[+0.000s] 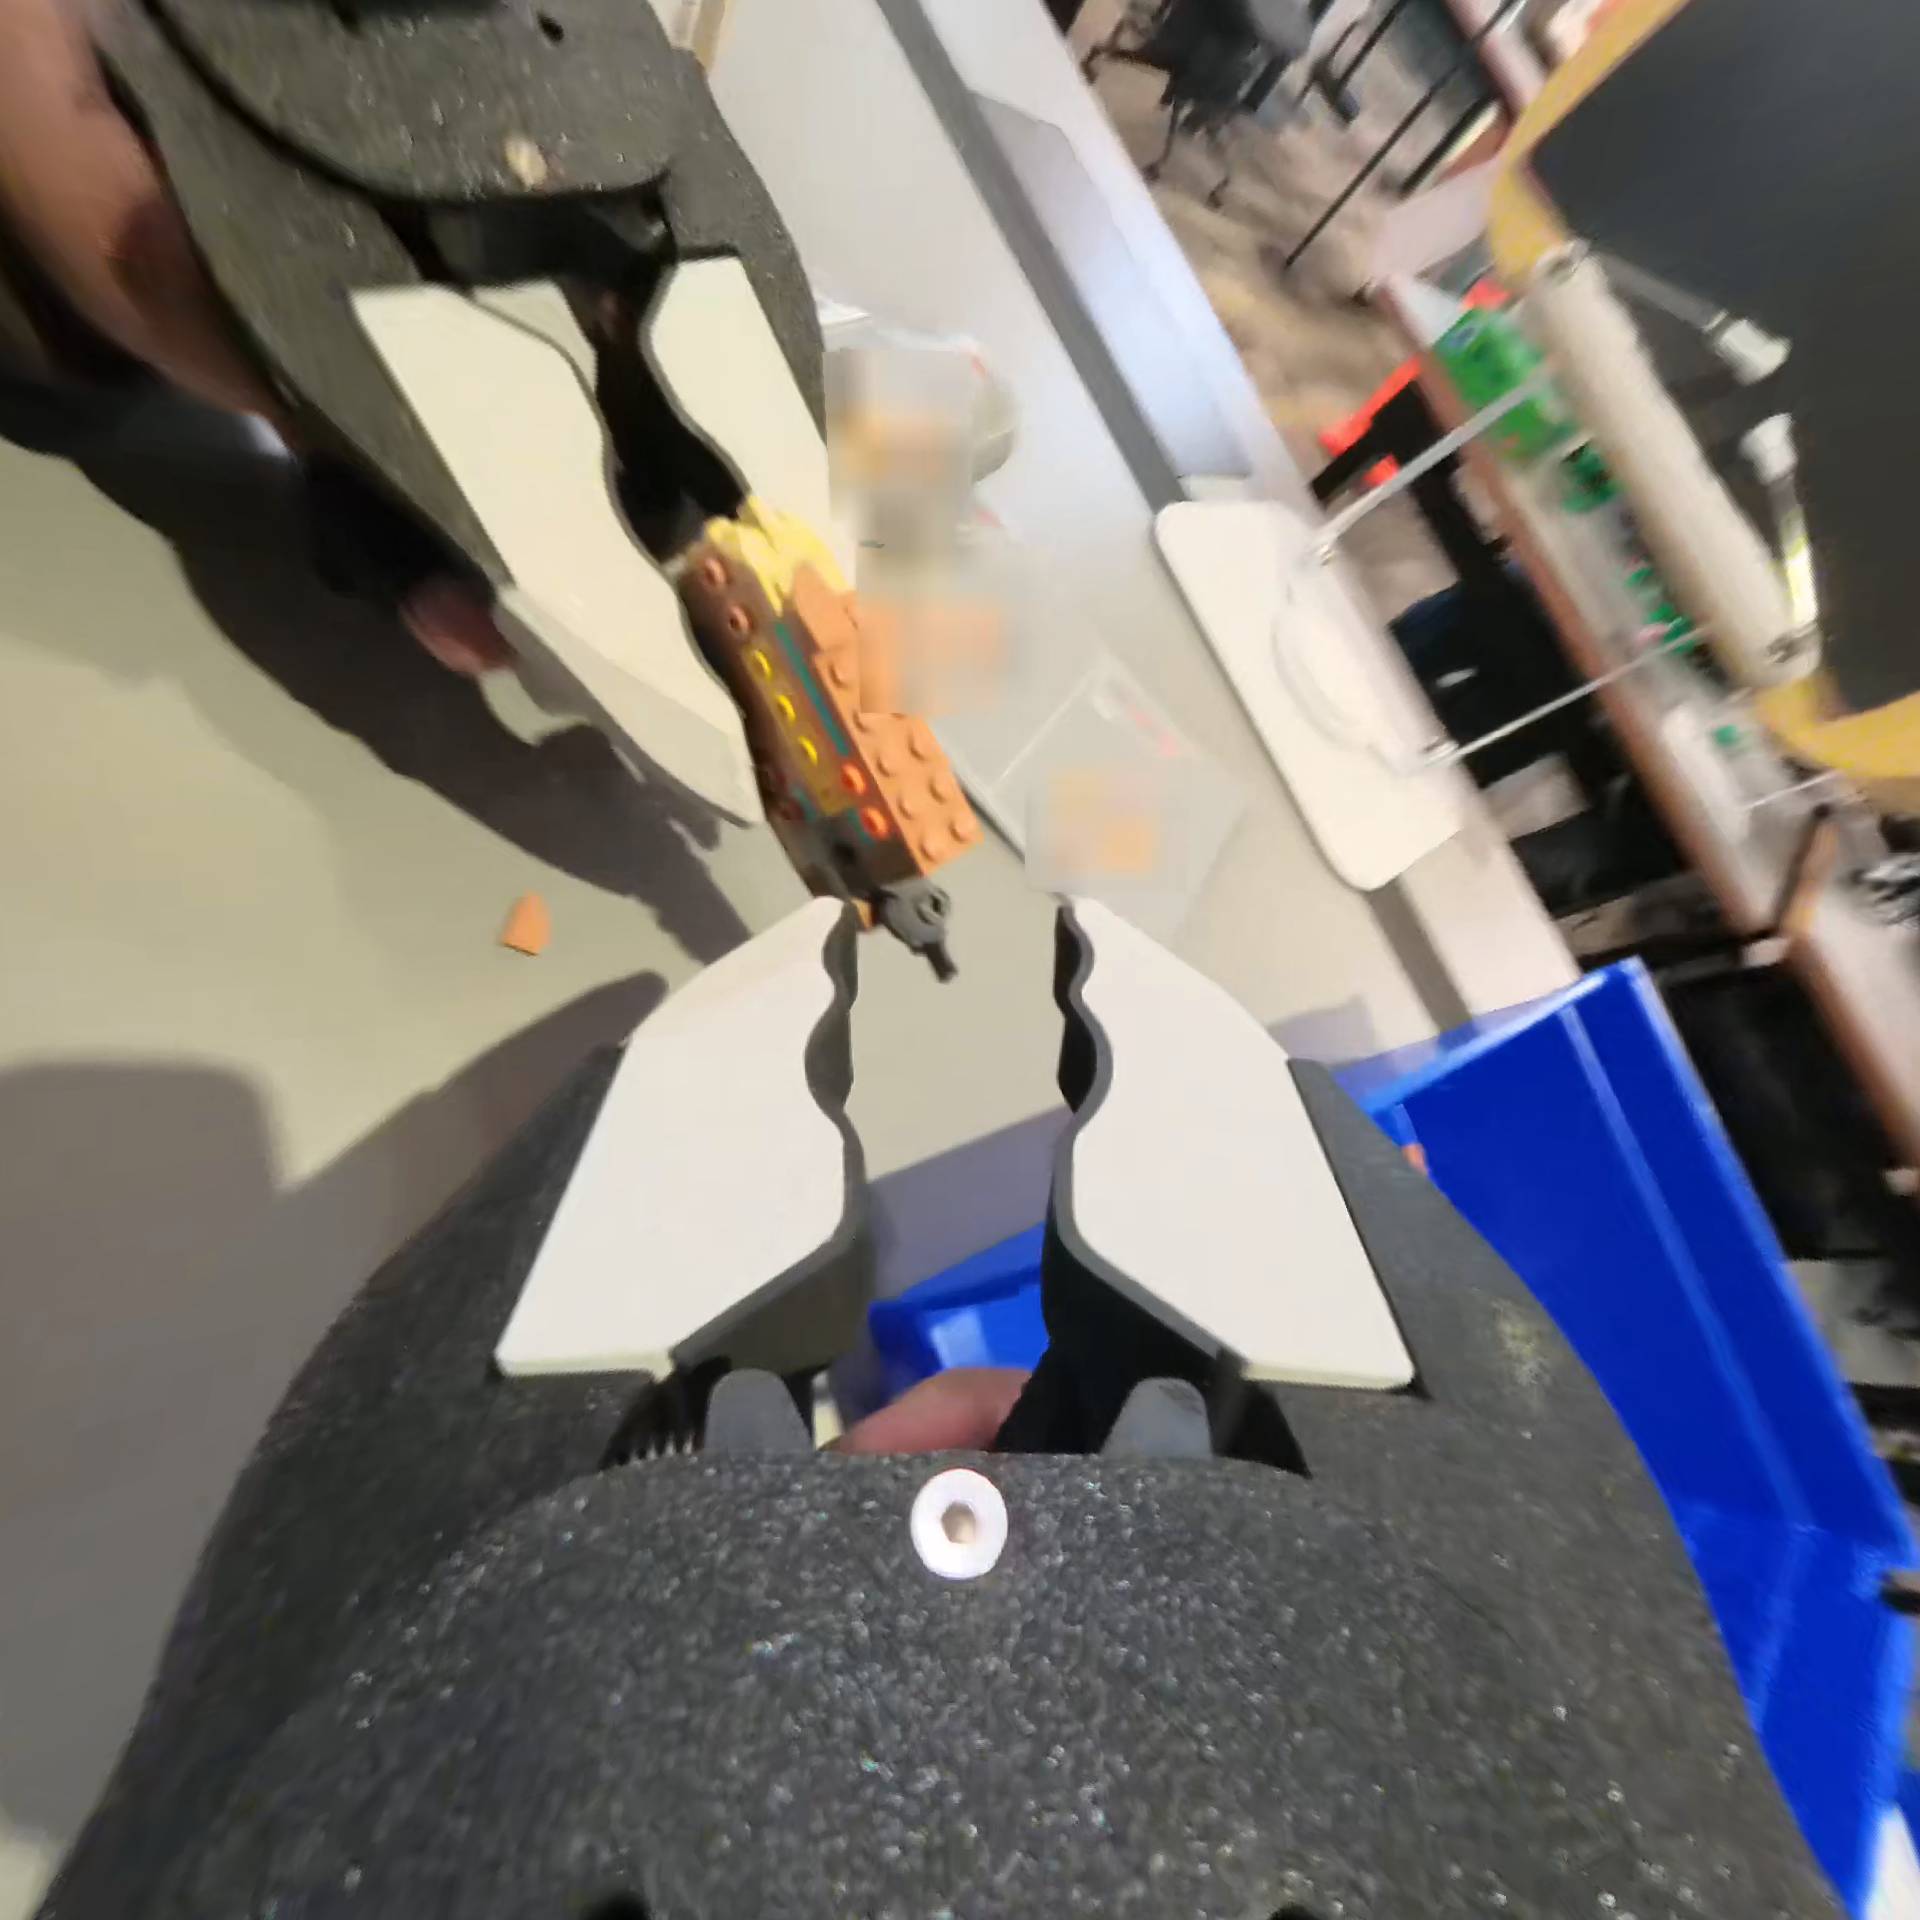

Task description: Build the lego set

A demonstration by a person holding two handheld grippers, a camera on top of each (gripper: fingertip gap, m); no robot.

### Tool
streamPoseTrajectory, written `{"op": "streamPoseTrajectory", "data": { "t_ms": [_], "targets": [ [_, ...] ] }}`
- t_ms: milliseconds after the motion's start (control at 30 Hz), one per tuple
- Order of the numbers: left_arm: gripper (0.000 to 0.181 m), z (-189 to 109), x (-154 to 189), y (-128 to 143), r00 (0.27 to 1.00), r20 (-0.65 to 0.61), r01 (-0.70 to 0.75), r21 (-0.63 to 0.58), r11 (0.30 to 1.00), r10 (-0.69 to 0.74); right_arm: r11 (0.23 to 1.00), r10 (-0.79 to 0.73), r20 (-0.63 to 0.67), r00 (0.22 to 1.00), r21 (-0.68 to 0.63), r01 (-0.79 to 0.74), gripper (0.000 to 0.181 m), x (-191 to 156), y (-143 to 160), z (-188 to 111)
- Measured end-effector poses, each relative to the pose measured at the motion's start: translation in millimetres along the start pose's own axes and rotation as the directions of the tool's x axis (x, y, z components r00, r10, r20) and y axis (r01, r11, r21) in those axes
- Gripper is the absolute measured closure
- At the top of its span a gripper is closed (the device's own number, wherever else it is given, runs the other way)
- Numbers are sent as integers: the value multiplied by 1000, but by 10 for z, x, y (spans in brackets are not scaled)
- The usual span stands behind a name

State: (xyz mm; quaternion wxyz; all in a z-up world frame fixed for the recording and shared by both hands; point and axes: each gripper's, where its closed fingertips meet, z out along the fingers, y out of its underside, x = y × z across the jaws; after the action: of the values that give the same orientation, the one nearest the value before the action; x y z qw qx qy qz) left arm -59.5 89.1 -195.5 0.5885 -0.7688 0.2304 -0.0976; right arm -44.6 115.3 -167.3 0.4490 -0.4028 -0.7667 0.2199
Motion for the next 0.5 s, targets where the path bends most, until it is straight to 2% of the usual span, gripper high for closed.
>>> {"op": "streamPoseTrajectory", "data": {
  "t_ms": [133,333,500],
  "targets": [
    [159,30,-1,14,999,41,-33,-16,999,34,1000,24,67,997,-20,-23,142,-38,-32,0],
    [159,55,66,63,1000,-5,-28,-36,999,28,995,-88,181,980,-28,94,142,-136,-78,68],
    [159,53,184,48,996,-64,-70,-25,997,68,989,-133,338,932,-18,148,155,-312,-85,63]
  ]
}}
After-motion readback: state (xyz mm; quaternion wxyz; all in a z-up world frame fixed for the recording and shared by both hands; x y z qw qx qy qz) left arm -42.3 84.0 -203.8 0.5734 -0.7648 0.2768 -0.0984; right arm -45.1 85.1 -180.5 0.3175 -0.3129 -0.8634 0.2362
